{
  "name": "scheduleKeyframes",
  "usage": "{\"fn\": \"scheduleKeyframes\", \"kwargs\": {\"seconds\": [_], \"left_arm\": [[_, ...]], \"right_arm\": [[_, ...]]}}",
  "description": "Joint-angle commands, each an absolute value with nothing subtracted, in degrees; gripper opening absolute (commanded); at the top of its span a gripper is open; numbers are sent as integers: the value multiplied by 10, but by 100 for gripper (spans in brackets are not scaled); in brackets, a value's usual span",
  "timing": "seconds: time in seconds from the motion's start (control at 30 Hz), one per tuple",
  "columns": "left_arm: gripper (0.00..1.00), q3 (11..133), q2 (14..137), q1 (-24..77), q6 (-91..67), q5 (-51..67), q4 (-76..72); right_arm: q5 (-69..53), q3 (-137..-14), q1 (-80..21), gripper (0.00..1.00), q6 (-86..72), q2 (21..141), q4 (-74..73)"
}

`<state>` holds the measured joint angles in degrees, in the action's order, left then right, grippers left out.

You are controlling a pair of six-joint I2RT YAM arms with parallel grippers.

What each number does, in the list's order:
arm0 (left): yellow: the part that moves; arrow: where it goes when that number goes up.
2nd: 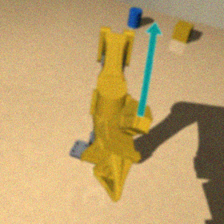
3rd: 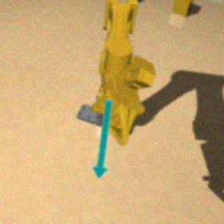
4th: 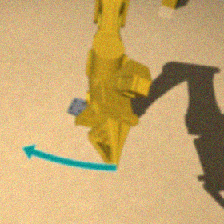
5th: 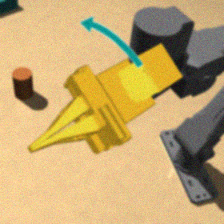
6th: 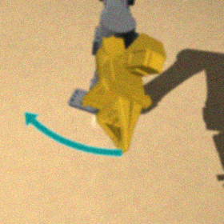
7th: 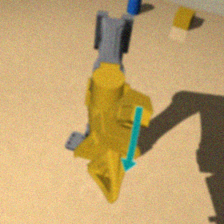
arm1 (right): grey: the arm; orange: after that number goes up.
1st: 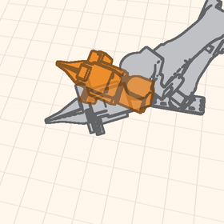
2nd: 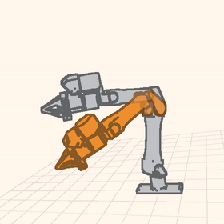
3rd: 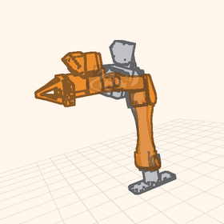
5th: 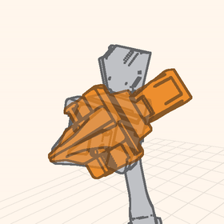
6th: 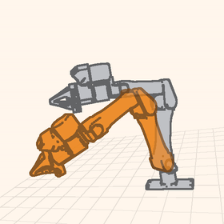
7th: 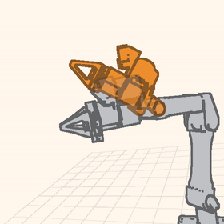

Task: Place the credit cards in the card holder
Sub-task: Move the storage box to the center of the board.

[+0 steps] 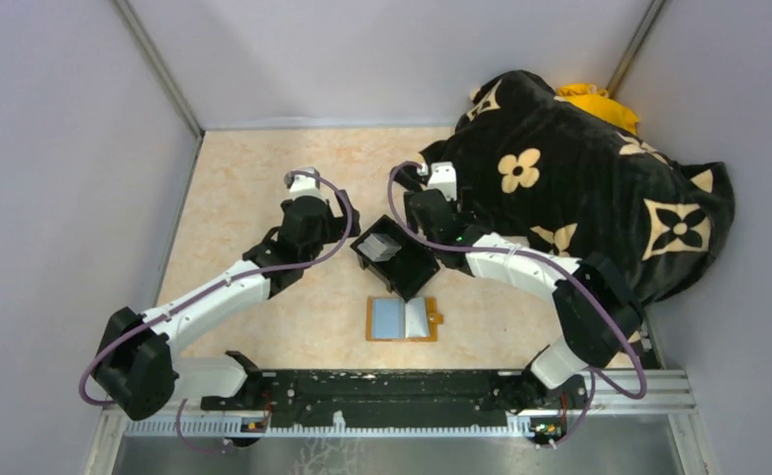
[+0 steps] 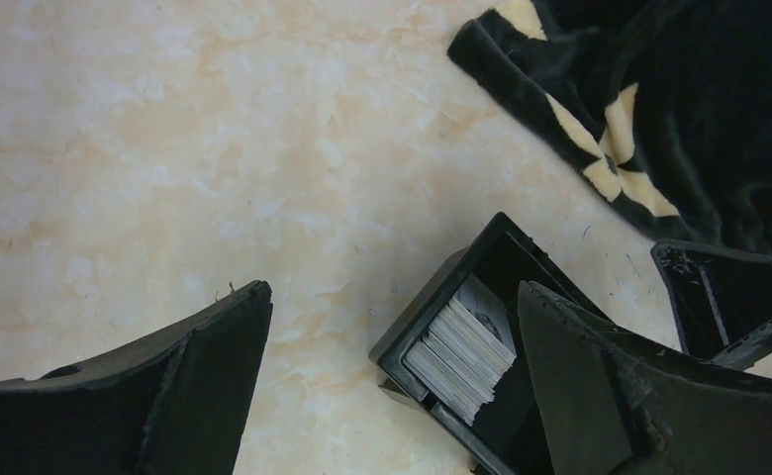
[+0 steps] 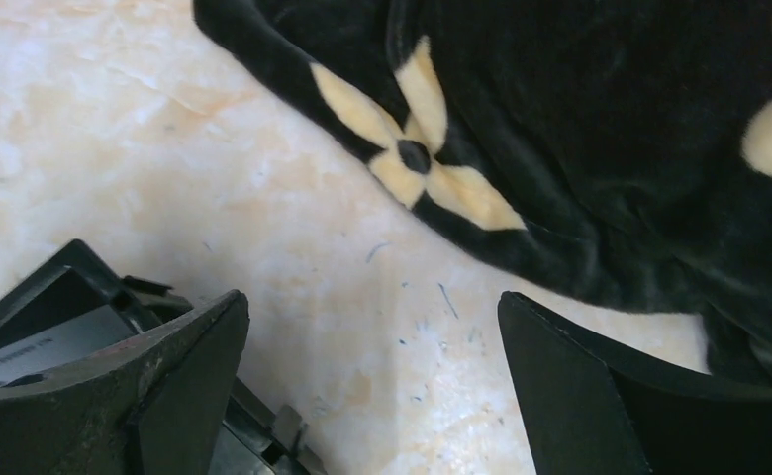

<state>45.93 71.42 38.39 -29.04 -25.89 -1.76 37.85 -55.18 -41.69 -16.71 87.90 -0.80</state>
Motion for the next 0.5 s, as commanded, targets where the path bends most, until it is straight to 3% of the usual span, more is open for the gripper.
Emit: {"fn": "scheduleKeyframes", "kwargs": {"seconds": [0.0, 0.23, 0.47], "left_arm": [[100, 462, 708, 391, -326, -249, 23], [99, 430, 703, 395, -356, -195, 28], [100, 402, 687, 402, -396, -155, 35]], "right_arm": [[435, -573, -424, 96, -171, 830, -42], [242, -505, -425, 80, -102, 721, -16], [117, -505, -425, 74, -77, 745, -45]]}}
